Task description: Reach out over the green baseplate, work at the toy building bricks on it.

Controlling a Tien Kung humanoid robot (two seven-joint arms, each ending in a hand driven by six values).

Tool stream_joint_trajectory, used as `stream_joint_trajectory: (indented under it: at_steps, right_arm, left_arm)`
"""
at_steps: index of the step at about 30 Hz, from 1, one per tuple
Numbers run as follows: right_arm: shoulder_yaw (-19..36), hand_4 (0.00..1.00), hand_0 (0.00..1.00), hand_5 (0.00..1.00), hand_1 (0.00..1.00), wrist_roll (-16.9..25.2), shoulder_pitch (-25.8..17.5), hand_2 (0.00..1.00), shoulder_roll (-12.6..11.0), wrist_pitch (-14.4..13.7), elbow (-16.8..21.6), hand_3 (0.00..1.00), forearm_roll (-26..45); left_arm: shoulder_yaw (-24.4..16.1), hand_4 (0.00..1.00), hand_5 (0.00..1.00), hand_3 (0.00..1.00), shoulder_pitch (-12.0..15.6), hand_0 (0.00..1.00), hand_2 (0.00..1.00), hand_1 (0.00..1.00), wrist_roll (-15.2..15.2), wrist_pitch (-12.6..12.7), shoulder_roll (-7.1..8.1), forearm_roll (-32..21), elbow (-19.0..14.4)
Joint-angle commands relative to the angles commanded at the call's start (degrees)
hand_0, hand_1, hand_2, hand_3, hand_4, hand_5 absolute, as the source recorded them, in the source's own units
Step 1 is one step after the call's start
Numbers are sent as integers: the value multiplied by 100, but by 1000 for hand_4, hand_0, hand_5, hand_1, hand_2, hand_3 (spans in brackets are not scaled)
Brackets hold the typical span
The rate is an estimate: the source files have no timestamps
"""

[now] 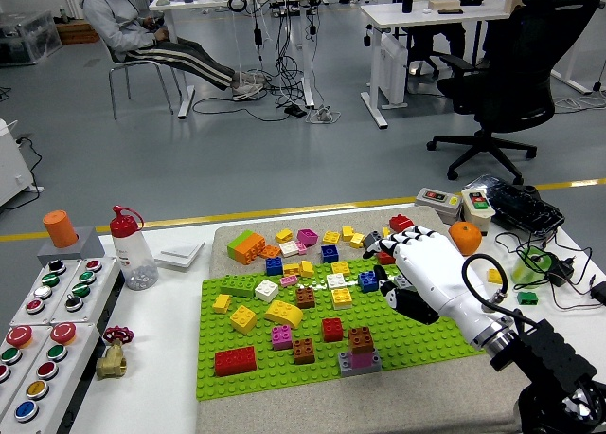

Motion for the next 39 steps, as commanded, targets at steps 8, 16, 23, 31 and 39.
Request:
stream_joint_trajectory:
  at_steps: [8, 16, 23, 31, 39]
  right_arm:
    - [87, 338, 733, 244, 672, -15, 257, 689, -111, 109, -107, 650, 132]
    - [79, 338, 736, 242, 679, 19, 611, 713, -169, 252, -311, 666, 464]
    - [76, 339, 739, 242, 686, 47, 784, 724, -218, 337, -360, 676, 683]
    - [22, 340, 741, 242, 688, 46, 821, 727, -267, 380, -379, 679, 737]
    - [27, 345, 742, 246, 691, 48, 808, 728, -273, 405, -398, 685, 775]
  left_arm:
    - [5, 360, 998, 439, -17, 661, 641, 629, -4, -9, 8, 3, 1]
    - [13, 359, 998, 434, -56, 661, 635, 627, -27, 26, 30, -51, 5]
    - [35, 358, 998, 434, -80, 661, 635, 627, -30, 41, 33, -77, 8]
    - [33, 357, 998, 434, -44, 661, 635, 628, -23, 37, 10, -56, 3]
    - [23, 357, 998, 440, -22, 661, 639, 628, 0, 20, -4, -20, -3]
